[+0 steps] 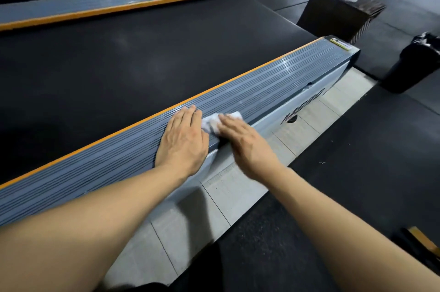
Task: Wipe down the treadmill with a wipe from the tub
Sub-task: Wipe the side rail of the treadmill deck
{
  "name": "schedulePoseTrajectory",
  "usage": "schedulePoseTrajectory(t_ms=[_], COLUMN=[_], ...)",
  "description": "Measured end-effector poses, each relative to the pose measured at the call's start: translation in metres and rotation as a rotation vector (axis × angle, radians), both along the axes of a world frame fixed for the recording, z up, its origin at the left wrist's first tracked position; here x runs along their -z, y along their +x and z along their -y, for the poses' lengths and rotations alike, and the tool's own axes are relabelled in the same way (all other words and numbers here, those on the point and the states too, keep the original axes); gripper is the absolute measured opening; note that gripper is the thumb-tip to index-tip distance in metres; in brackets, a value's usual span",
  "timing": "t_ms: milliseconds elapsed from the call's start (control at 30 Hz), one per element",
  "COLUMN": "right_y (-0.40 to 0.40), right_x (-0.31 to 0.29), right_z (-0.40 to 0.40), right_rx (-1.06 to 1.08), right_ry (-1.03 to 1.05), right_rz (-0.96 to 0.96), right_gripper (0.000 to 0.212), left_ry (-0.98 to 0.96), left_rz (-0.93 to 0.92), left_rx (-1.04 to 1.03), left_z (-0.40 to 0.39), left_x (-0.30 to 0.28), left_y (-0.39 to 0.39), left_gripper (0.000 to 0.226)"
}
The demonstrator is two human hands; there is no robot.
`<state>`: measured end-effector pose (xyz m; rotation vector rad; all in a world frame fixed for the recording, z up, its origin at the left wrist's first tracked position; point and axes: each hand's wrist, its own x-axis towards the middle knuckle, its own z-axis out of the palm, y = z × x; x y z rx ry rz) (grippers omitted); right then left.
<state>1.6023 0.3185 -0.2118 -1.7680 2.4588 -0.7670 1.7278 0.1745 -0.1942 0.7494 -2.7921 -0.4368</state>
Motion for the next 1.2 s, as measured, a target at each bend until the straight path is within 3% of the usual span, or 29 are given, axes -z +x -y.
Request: schedulePoseTrajectory(t_ms=[267,333,433,500,567,700,867,933,1067,1200], right_y=[-0.106,-0.111,-0.065,-0.025,-0.005,-0.049,-0.12,-0.103,-0.039,-0.039], right_x=[-0.019,-0.024,-0.037,-0.033,-0.024,-0.025,-0.023,-0.027,-0.022,-0.022], right_z=[-0.012,-0.008,0.015,0.03,0.039,0.034,0.012,0.022,0.062,0.081], right_rx=[0.492,0.549,0.259,0.002,-0.116,-0.081,0.45,0.351,-0.109,-0.157], right_ry=[0.18,0.136,-0.029,-0.025,0.015,0.076,0.094,0.049,0.085,0.092], right_rz=[0.016,0.022,0.046,0.055,0.067,0.108,0.093,0.111,0.106,0.127], right_gripper=[0.069,0.055,0.054,0.047,0.044,0.049,0.049,0.054,0.055,0.064], left_ry=[-0.019,-0.029,-0.028,-0.023,-0.008,0.018,0.019,0.017,-0.008,0.012], left_rz=[0.031,0.041,0.041,0.023,-0.001,0.004,0.013,0.012,-0.01,-0.023], left_rx=[-0.013,-0.016,-0.02,-0.022,-0.033,-0.036,-0.026,-0.02,-0.053,-0.069], left_z=[0.0,0.0,-0.001,-0.001,-0.002,-0.002,-0.003,-0.003,-0.005,-0.006], left_x=[-0.002,-0.001,-0.001,-0.001,-0.003,-0.004,-0.005,-0.004,-0.007,-0.006], left_y=[0.002,-0.001,-0.002,-0.003,-0.002,-0.001,0.0,-0.001,-0.002,-0.001], left_gripper=[0.053,0.053,0.053,0.054,0.055,0.054,0.053,0.053,0.058,0.056])
